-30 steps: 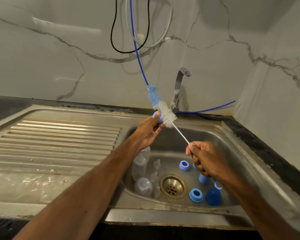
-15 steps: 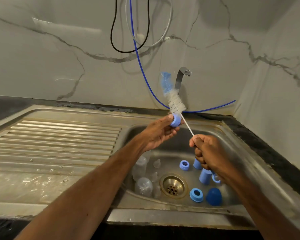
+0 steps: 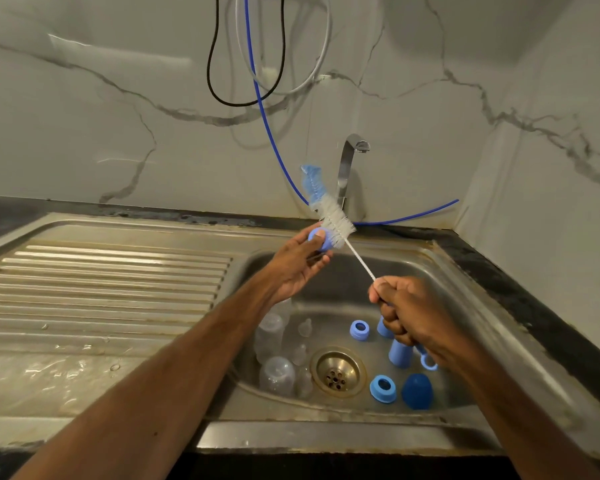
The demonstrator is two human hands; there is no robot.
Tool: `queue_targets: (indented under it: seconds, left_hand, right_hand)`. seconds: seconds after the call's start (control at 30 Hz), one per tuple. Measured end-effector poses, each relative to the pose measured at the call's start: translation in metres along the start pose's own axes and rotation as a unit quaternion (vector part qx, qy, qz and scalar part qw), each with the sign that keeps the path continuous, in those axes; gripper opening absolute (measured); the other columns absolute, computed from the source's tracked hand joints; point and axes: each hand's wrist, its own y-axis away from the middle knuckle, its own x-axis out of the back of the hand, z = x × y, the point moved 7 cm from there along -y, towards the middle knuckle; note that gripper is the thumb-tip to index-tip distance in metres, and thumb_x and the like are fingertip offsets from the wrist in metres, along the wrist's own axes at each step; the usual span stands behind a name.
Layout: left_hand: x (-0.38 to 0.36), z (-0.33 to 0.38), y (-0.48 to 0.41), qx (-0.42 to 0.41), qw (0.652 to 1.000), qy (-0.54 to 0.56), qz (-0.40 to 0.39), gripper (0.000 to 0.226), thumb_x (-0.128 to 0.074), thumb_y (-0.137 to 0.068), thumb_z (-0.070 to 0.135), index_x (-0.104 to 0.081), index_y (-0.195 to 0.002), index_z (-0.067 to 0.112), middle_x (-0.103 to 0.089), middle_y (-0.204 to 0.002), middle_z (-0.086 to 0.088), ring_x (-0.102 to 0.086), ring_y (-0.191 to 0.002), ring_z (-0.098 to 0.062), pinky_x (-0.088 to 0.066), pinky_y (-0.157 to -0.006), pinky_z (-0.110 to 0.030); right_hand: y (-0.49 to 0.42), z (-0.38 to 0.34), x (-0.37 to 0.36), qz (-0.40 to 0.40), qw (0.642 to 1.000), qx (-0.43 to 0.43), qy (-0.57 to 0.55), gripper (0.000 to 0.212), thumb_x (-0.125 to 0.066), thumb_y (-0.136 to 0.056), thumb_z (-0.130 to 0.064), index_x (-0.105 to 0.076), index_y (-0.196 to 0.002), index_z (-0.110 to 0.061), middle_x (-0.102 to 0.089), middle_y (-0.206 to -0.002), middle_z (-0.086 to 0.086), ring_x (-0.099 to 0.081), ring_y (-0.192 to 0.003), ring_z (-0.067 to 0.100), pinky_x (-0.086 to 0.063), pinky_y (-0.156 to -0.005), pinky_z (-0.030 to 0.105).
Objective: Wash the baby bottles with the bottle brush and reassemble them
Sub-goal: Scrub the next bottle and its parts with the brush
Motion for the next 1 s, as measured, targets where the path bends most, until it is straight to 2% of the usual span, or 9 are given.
queue_targets:
  seconds: [0.1,0.23,0.37,0.53,0.67,0.77,0.83,0.93,1.0]
  left_hand:
    - [0.017,0.004,-0.001,-0.004,0.999,0.009,0.042,0.043,-0.068,-0.097,0.023,-0.061,-0.133,0.003,-0.069,-0.113,-0.013,-0.067,-0.077,-0.011,-0.06,-0.067,-0.019]
    - [0.008,0.0,0.001,0.003,1.0,-0.016,0.006,0.036,-0.066,-0.098,0.028,-0.064,-0.13,0.01,-0.072,-0.108,-0.011,-0.064,-0.077,-0.009,-0.059,-0.066,-0.018]
    - [0.007,0.0,-0.003,0.005,1.0,0.012,0.0,0.038,-0.061,-0.101,0.026,-0.06,-0.134,0.007,-0.072,-0.119,-0.016,-0.073,-0.087,-0.016,-0.062,-0.074,-0.024]
    - [0.027,0.005,-0.004,0.015,0.999,0.008,0.051,0.038,-0.064,-0.098,0.025,-0.061,-0.128,0.002,-0.074,-0.104,-0.013,-0.072,-0.079,-0.013,-0.06,-0.066,-0.021]
    - [-0.003,-0.005,0.0,0.016,0.999,-0.029,-0.023,0.03,-0.059,-0.102,0.024,-0.067,-0.125,0.007,-0.075,-0.111,-0.011,-0.065,-0.075,-0.008,-0.057,-0.065,-0.015]
    - [0.005,0.003,-0.003,0.004,1.0,0.01,-0.003,0.035,-0.06,-0.101,0.025,-0.063,-0.13,0.004,-0.073,-0.104,-0.011,-0.068,-0.079,-0.012,-0.059,-0.066,-0.019]
    - [0.016,0.007,-0.005,0.004,1.0,0.014,0.001,0.041,-0.06,-0.102,0.025,-0.059,-0.136,0.001,-0.073,-0.108,-0.014,-0.072,-0.086,-0.016,-0.06,-0.069,-0.023]
    - [0.003,0.001,0.001,0.026,0.998,-0.025,-0.046,0.034,-0.054,-0.105,0.022,-0.059,-0.132,0.001,-0.071,-0.118,-0.02,-0.074,-0.094,-0.021,-0.062,-0.078,-0.027]
    - [-0.008,0.0,0.003,0.024,0.997,-0.035,-0.061,0.029,-0.051,-0.106,0.018,-0.059,-0.129,0.002,-0.071,-0.119,-0.02,-0.074,-0.092,-0.02,-0.062,-0.078,-0.026]
  right_hand:
    - [0.003,0.001,-0.002,-0.016,1.0,-0.012,0.006,0.035,-0.037,-0.105,-0.013,-0.056,-0.075,-0.012,-0.034,-0.052,-0.001,-0.025,-0.042,0.01,-0.02,-0.039,0.018]
    - [-0.006,-0.006,0.0,0.002,1.0,0.002,0.008,0.033,-0.037,-0.104,-0.013,-0.057,-0.077,-0.013,-0.036,-0.05,-0.003,-0.026,-0.041,0.009,-0.02,-0.039,0.019]
    - [-0.003,-0.004,-0.001,0.003,1.0,0.005,0.008,0.034,-0.036,-0.103,-0.011,-0.056,-0.075,-0.013,-0.035,-0.05,-0.003,-0.024,-0.039,0.008,-0.019,-0.037,0.017]
    - [0.003,-0.001,-0.003,-0.015,1.0,0.012,0.021,0.036,-0.037,-0.104,-0.011,-0.056,-0.073,-0.012,-0.034,-0.052,0.0,-0.025,-0.039,0.008,-0.019,-0.039,0.017]
    - [-0.005,-0.011,-0.002,0.013,0.999,0.032,0.003,0.034,-0.036,-0.103,-0.011,-0.056,-0.076,-0.013,-0.035,-0.05,-0.003,-0.024,-0.039,0.008,-0.02,-0.039,0.018]
    - [-0.002,-0.005,0.0,-0.008,1.0,0.022,-0.001,0.035,-0.036,-0.104,-0.011,-0.056,-0.075,-0.014,-0.034,-0.051,-0.002,-0.024,-0.041,0.009,-0.019,-0.04,0.019]
    - [0.0,-0.001,0.002,-0.019,1.0,0.013,0.004,0.037,-0.036,-0.104,-0.011,-0.057,-0.073,-0.014,-0.035,-0.052,-0.001,-0.025,-0.041,0.009,-0.019,-0.041,0.021]
    - [-0.004,-0.007,0.004,0.01,1.0,0.021,0.005,0.035,-0.036,-0.103,-0.01,-0.057,-0.075,-0.013,-0.034,-0.05,-0.002,-0.024,-0.039,0.008,-0.019,-0.039,0.018]
    - [-0.005,-0.011,0.004,0.024,0.999,0.023,0.001,0.033,-0.036,-0.102,-0.01,-0.056,-0.075,-0.013,-0.035,-0.05,-0.002,-0.024,-0.038,0.007,-0.02,-0.038,0.017]
